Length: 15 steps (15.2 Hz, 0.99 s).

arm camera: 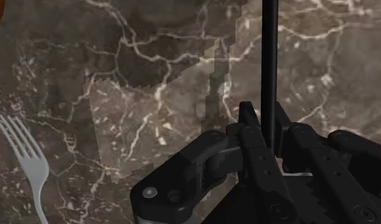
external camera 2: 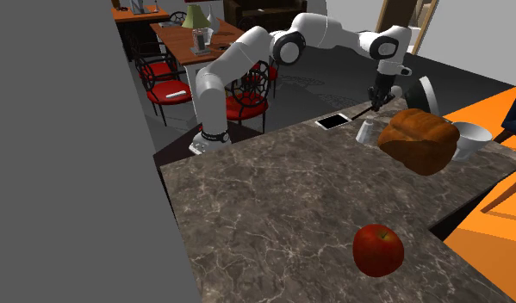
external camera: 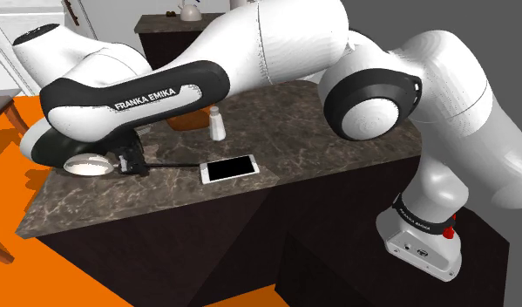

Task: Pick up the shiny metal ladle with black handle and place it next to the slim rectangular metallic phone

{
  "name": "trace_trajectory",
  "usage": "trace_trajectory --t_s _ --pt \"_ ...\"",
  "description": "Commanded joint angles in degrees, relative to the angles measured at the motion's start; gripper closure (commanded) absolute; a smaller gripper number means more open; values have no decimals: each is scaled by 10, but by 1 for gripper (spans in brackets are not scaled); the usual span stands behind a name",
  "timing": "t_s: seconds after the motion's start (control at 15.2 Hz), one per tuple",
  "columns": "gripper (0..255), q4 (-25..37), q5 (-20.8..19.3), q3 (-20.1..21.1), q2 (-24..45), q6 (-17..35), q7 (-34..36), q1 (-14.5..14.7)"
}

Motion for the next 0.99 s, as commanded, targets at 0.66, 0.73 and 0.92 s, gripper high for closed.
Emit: trace_trajectory --t_s 0.66,0.73,0.92 --pt "0 125 2 1 29 -95 -1 -3" --pt "0 125 2 1 30 -95 -1 -3" --pt "0 125 2 1 30 -95 -1 -3"
